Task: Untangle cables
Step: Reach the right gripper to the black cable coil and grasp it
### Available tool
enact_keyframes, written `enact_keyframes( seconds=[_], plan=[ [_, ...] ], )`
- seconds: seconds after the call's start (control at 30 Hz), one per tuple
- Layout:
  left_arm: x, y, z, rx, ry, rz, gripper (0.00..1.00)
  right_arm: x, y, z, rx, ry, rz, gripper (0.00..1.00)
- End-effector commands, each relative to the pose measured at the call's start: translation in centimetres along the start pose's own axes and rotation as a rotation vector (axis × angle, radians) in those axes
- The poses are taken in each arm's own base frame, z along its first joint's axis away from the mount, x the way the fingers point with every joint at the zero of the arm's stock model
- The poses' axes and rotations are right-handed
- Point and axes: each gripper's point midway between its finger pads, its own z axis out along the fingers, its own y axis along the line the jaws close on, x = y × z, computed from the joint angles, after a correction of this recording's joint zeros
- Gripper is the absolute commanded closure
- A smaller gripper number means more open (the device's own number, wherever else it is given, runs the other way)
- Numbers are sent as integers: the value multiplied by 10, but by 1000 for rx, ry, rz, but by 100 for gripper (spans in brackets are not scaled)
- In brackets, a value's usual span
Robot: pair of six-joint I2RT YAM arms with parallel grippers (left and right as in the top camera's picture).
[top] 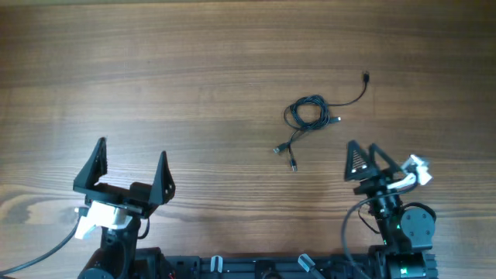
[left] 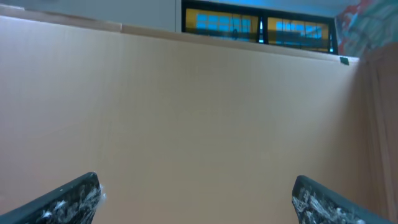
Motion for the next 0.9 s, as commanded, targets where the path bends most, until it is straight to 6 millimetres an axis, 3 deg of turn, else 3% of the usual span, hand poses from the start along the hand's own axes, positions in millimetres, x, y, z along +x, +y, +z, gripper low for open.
enact_keyframes(
  seconds=[0.0,0.03,0.1,0.2,0.27,0.43,0.67,0.8,0.87],
  plan=[
    [-10,-3,2,12,-5,-8,0,-5,1,0,-7,-25,498,1],
    [-8,-1,5,4,22,-15,0,-17,1,-1,-11,-86,434,0],
    [6,2,11,-14,133,-72,0,-44,21,-5,-64,-209,77,0],
    [26,8,21,-41,296,-115,0,-64,25,-9,1,-277,-50,1],
    [37,11,37,-45,418,-151,0,-69,29,-5,77,-231,-163,1],
    [72,8,58,-17,691,-256,0,-70,22,16,308,-7,-265,0],
    [115,15,58,-97,935,-399,0,-83,31,59,582,355,-313,0],
    [126,15,54,-113,990,-423,0,-62,46,98,502,553,-249,0],
    [130,16,54,-115,1000,-426,0,-41,39,122,430,642,-248,8]
  ],
)
